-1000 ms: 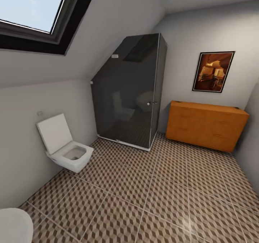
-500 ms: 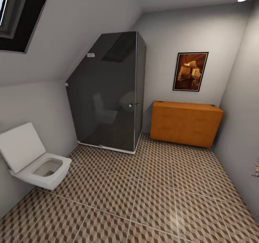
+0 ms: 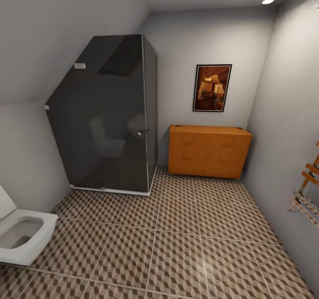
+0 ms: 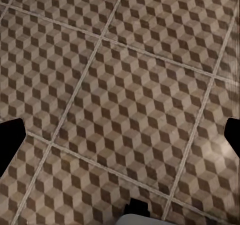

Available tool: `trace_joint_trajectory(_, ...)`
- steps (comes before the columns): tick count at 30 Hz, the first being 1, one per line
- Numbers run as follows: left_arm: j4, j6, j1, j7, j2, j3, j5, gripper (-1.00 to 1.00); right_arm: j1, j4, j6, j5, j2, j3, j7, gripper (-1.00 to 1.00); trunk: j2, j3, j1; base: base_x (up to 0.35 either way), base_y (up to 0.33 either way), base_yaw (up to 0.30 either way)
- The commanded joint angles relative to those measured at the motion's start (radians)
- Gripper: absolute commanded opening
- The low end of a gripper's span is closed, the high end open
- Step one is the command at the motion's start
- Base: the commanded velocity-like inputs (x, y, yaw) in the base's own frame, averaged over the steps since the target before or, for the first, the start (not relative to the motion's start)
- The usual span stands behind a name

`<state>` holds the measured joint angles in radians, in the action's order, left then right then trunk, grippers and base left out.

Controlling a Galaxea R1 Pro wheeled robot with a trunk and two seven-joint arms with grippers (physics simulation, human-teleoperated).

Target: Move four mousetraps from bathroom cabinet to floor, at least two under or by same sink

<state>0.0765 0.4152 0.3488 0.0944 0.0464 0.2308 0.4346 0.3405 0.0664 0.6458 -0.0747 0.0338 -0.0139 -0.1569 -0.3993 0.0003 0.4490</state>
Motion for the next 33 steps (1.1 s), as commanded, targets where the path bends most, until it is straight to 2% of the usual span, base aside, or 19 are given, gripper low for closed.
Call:
trace_joint_trajectory(1,0.003,0.005,0.001,0.002,0.000,0.009,0.004,1.00,0.002,0.004,0.005,-0.008,0.000,-0.001,-0.007,1.00,-0.001,0.000,0.001,0.316,-0.075,-0.212)
trace_joint_trajectory(14,0.003,0.005,0.001,0.005,0.000,0.009,0.004,1.00,0.002,0.002,0.005,-0.007,0.000,-0.007,-0.013,1.00,-0.001,0.000,0.001,0.316,-0.079,-0.189)
trace_joint_trajectory(33,0.003,0.004,0.001,0.005,0.001,0.008,0.004,1.00,0.002,0.001,0.006,-0.007,0.000,-0.008,-0.015,1.00,-0.001,0.000,0.001,0.316,-0.079,-0.043)
